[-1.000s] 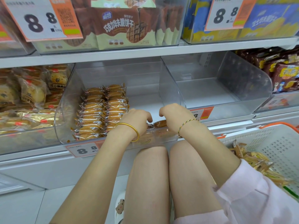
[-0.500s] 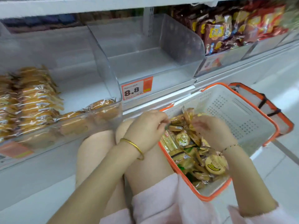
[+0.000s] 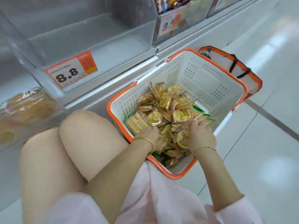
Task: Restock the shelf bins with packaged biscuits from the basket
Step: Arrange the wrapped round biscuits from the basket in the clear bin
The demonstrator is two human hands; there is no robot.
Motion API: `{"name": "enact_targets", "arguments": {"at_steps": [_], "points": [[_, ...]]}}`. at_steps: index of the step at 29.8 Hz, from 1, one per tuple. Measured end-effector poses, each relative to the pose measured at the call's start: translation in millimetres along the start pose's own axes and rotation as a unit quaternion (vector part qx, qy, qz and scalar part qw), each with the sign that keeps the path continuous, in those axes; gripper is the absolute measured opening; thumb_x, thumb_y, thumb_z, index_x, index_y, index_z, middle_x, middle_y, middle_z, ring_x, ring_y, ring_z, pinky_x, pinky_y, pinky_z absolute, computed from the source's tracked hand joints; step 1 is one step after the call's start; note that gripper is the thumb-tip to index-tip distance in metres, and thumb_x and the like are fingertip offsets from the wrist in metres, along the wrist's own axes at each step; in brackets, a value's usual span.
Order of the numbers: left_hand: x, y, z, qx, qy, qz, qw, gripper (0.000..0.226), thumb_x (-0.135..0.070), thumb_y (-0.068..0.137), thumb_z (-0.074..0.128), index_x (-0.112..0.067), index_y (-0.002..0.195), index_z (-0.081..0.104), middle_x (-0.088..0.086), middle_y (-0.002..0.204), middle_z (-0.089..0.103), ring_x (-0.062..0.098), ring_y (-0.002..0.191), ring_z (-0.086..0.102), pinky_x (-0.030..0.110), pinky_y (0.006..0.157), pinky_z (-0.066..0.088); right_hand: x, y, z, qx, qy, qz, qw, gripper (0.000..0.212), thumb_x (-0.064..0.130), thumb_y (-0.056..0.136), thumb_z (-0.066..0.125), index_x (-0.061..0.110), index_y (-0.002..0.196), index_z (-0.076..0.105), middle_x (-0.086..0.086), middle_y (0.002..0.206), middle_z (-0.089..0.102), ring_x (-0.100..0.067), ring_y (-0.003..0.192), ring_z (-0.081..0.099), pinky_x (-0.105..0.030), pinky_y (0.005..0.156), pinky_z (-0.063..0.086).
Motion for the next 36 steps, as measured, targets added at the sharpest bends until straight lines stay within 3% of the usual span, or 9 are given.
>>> {"name": "enact_targets", "arguments": {"at_steps": [6,12,14,18,26,30,32,34,36], "points": [[7,11,0,-0.030,0.038,-0.014,0.999,0.043,0.001,0.084,0.052,-0.005,0.125,0.041,0.016,0.123,0.050,0.032,0.114,0.049,0.042,0.092,0.047,-2,6,7,-0.070,0.009,0.030,0.997,0.046,0.027,0.078,0.071,0.013,0.111,0.041,-0.007,0.115,0.052,-0.030,0.108,0.051,-0.038,0.083,0.044],[15,1,-29,-0.128,-0.097,-0.049,0.986,0.033,-0.011,0.089,0.046,-0.013,0.122,0.045,0.004,0.100,0.059,0.029,0.093,0.061,0.036,0.079,0.050,1,5,-1,-0.024,0.061,-0.028,0.997,0.027,0.024,0.082,0.067,0.013,0.100,0.051,-0.007,0.107,0.051,-0.027,0.092,0.055,-0.039,0.080,0.049],[19,-10,-52,-0.161,-0.229,-0.046,0.959,0.032,-0.011,0.088,0.046,-0.016,0.120,0.051,0.001,0.103,0.056,0.026,0.096,0.059,0.032,0.081,0.048,7,3,-15,-0.022,0.119,-0.070,0.990,0.016,0.020,0.082,0.066,0.014,0.088,0.052,-0.002,0.096,0.045,-0.022,0.078,0.051,-0.031,0.066,0.043],[33,-49,-101,-0.181,-0.425,-0.025,0.886,0.016,0.000,0.087,0.043,-0.014,0.087,0.050,0.006,0.079,0.046,0.019,0.069,0.044,0.026,0.056,0.033,31,-5,-62,-0.029,0.214,-0.163,0.963,0.023,0.022,0.081,0.070,0.022,0.085,0.048,0.011,0.071,0.042,-0.015,0.071,0.043,-0.025,0.058,0.032],[98,-180,-167,-0.198,-0.578,0.040,0.791,0.019,-0.009,0.092,0.055,-0.010,0.110,0.055,0.008,0.092,0.067,0.015,0.077,0.065,0.026,0.061,0.055,136,-42,-129,0.016,0.270,-0.339,0.901,0.030,0.029,0.080,0.071,0.024,0.108,0.061,0.007,0.091,0.065,-0.009,0.080,0.060,-0.020,0.070,0.045],[150,-249,-192,-0.272,-0.544,0.005,0.794,0.015,-0.007,0.087,0.060,-0.007,0.101,0.055,0.009,0.085,0.065,0.012,0.065,0.062,0.025,0.058,0.051,201,-72,-155,0.026,0.300,-0.436,0.848,0.020,0.017,0.081,0.068,0.030,0.093,0.058,0.012,0.084,0.060,-0.006,0.076,0.058,-0.014,0.068,0.045],[178,-282,-205,-0.330,-0.501,-0.029,0.799,0.019,-0.016,0.073,0.065,-0.012,0.088,0.054,0.003,0.074,0.063,0.006,0.055,0.057,0.019,0.049,0.044,231,-85,-166,0.034,0.325,-0.466,0.823,0.018,0.013,0.082,0.063,0.026,0.094,0.059,0.011,0.083,0.059,-0.015,0.079,0.060,-0.029,0.073,0.052],[202,-305,-213,-0.395,-0.466,-0.055,0.790,0.022,-0.022,0.065,0.058,-0.015,0.085,0.051,0.004,0.075,0.063,0.011,0.061,0.057,0.025,0.055,0.043,257,-98,-179,0.008,0.328,-0.500,0.802,0.018,0.010,0.081,0.060,0.023,0.093,0.059,0.011,0.082,0.058,-0.016,0.081,0.059,-0.039,0.075,0.053],[223,-316,-215,-0.454,-0.432,-0.075,0.775,0.024,-0.015,0.073,0.062,-0.014,0.095,0.051,0.012,0.091,0.067,0.023,0.080,0.064,0.037,0.072,0.051,282,-111,-190,-0.051,0.311,-0.536,0.783,0.023,0.004,0.079,0.060,0.024,0.092,0.059,0.013,0.080,0.056,-0.010,0.077,0.054,-0.026,0.074,0.049]]}}
Point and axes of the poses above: each hand's wrist, its own y-axis towards the middle knuckle, its own z-axis out of the palm, x = y × z, the point moved 4 cm from there along y, towards the middle knuckle
